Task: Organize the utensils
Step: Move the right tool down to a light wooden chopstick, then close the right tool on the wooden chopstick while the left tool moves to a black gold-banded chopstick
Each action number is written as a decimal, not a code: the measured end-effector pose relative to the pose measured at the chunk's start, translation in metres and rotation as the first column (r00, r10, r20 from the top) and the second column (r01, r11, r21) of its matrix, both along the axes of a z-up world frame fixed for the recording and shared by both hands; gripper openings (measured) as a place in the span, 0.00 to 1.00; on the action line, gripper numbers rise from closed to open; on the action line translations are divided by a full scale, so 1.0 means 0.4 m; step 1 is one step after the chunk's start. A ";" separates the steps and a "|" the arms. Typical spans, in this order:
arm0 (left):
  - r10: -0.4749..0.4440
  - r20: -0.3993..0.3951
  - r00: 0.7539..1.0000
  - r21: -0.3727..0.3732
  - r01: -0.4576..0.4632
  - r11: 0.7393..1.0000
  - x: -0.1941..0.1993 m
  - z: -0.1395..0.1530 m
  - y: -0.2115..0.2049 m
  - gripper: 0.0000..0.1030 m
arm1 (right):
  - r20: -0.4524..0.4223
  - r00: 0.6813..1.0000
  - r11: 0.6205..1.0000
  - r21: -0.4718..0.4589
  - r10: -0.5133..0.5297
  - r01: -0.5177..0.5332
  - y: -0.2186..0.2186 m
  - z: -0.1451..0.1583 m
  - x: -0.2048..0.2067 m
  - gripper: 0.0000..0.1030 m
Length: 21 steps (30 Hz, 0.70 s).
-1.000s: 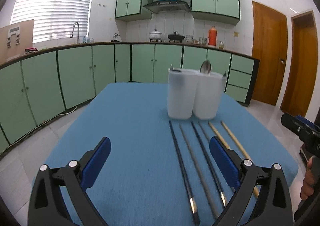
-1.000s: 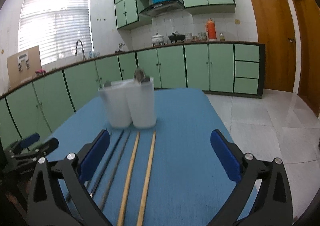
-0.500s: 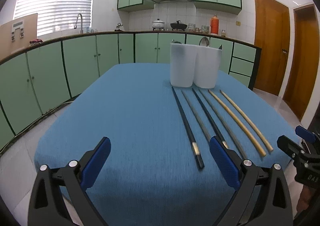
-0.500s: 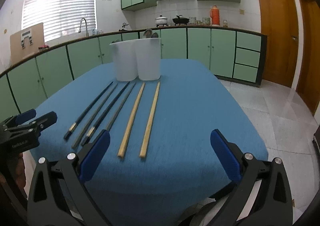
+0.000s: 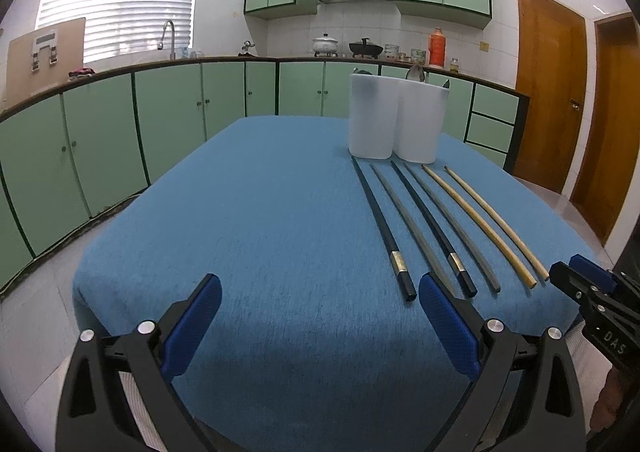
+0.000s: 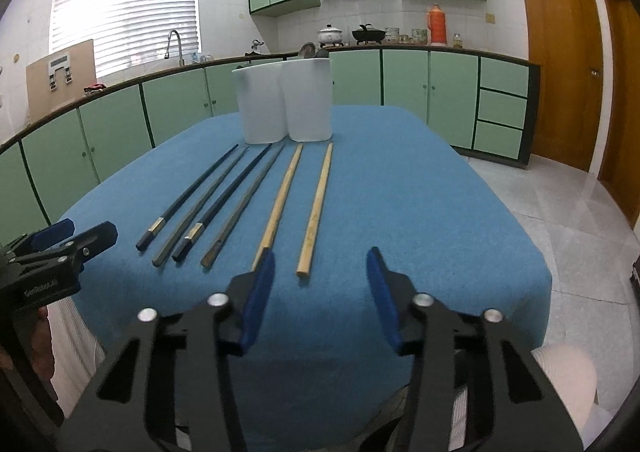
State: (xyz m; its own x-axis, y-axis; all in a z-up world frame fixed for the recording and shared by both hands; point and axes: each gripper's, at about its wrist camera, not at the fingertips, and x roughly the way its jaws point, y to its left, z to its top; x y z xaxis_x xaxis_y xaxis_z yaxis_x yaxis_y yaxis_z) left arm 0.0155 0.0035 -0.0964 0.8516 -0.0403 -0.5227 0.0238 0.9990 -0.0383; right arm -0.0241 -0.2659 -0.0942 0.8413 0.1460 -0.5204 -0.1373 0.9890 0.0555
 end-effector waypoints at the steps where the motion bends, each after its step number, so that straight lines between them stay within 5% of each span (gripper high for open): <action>1: 0.001 -0.001 1.000 0.000 -0.001 1.000 0.001 0.001 -0.001 0.94 | 0.000 1.000 1.000 -0.003 0.003 -0.003 0.002 -0.001 0.000 0.33; 21: -0.006 -0.081 0.997 0.016 0.007 1.000 0.041 0.007 -0.019 0.94 | -0.143 0.989 0.998 -0.057 0.029 -0.037 0.020 -0.002 0.058 0.14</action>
State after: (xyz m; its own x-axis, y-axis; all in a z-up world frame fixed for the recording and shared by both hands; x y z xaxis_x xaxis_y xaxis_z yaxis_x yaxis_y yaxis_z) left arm 0.0318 -0.0043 -0.0936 0.8063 -0.0363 -0.5904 0.0276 0.9993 -0.0237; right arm -0.0009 -0.2579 -0.0952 0.7538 0.1377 -0.6426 -0.1649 0.9862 0.0180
